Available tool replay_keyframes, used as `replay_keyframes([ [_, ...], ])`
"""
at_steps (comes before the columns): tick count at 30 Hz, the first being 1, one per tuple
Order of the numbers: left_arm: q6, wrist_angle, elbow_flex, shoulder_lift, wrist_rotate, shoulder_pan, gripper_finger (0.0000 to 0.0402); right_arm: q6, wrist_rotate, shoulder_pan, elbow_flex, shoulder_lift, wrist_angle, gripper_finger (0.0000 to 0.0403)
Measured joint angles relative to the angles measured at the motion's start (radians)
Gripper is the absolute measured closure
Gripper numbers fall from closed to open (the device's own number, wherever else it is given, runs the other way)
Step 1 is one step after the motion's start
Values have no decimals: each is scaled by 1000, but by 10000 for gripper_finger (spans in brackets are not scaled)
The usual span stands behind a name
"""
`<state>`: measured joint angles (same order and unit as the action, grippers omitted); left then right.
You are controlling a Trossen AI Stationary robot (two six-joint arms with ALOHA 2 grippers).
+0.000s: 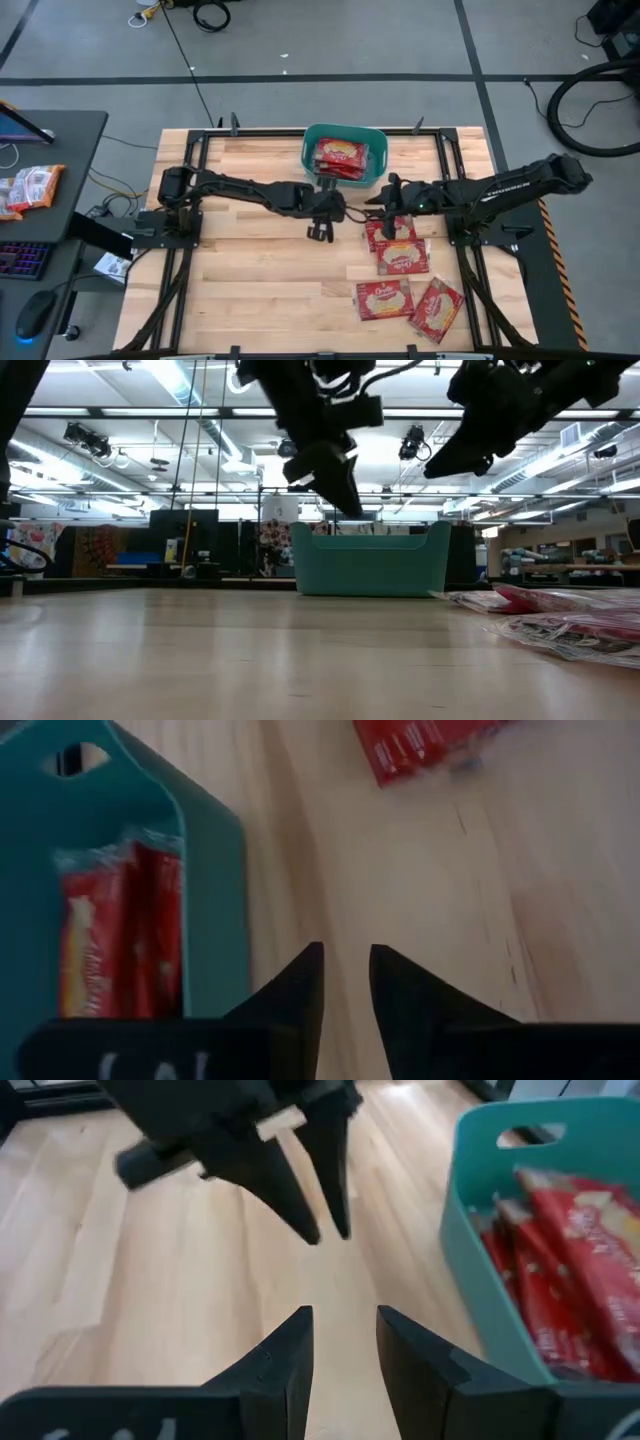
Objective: Sort popcorn bags into baskets
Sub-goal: Put the red popcorn bag into the blue bin
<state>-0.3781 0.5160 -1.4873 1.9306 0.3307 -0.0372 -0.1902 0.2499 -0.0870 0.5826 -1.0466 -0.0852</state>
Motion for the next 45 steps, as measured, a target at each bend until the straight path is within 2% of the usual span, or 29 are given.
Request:
replay_keyframes([
  [8, 109, -31, 143, -37, 2, -73, 330, -95, 39, -68, 25, -60, -56, 286],
  [15, 133, -123, 278, -122, 81, -132, 341, -191, -14, -112, 37, -124, -127, 286],
  [21, 146, -322, 456, -243, 84, -149, 352, -215, -19, -147, 154, -213, -275, 286],
  [26, 222, -358, 564, -354, 83, -159, 354, -200, -56, -163, 278, -307, -444, 286],
  [33, 349, -403, 615, -432, 60, -195, 354, -173, -117, -192, 371, -417, -692, 281],
  [41, 427, -442, 618, -442, 55, -235, 354, -146, -153, -181, 377, -468, -832, 228],
  [45, 446, -451, 618, -442, 56, -245, 354, -116, -216, -159, 376, -476, -869, 207],
])
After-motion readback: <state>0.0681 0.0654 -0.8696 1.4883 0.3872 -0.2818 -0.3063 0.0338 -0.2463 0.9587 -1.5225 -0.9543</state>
